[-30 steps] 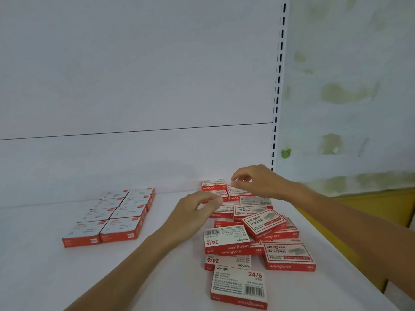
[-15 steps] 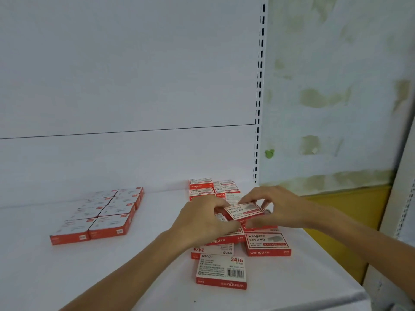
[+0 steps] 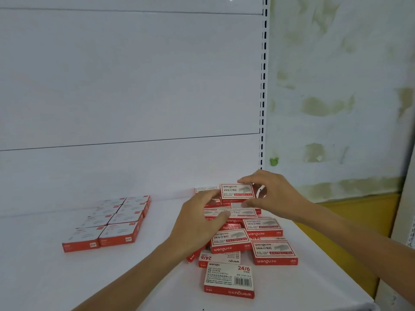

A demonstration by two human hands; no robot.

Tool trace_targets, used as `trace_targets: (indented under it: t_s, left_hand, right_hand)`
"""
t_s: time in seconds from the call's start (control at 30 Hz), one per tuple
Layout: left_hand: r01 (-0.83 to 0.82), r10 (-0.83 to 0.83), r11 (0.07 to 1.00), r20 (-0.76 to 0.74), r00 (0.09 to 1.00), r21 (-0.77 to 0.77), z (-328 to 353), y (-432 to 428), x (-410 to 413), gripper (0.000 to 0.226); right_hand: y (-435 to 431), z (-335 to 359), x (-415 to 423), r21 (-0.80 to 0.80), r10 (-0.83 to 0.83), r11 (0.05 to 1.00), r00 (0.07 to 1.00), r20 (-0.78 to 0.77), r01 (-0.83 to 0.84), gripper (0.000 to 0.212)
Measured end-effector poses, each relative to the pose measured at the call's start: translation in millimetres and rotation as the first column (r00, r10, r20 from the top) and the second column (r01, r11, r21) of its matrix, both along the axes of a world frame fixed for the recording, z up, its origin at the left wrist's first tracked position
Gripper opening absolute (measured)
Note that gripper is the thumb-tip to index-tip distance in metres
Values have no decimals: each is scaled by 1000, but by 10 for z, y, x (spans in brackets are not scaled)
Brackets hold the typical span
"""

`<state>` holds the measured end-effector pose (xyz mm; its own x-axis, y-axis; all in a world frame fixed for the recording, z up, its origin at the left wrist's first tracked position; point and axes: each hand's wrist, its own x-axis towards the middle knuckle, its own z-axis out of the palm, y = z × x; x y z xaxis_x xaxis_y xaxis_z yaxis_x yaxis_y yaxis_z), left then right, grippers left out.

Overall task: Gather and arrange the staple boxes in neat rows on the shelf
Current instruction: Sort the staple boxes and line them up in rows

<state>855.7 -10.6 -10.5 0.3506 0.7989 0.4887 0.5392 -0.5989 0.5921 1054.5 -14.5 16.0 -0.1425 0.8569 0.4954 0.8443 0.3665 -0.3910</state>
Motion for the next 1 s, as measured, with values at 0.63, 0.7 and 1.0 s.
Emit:
trace_targets:
  t_s: [0.63,0.7,1.0]
  left_hand:
    - [11,-29,996,-196,980,-94,95,264,16,50]
    - [27,-63,988,-238,969,-153,65,285,9,40]
    - [-10,-18,959,-97,995,-282,-133,472,-12,26]
  right_hand:
    - [467,-11,-111,48,-61,997,989,-137,68,48]
    - [567,-41,-55,-8,-117,993,982,-146,117,48]
    - [957,-210,63,-330,-234,919,972,-22,213,39]
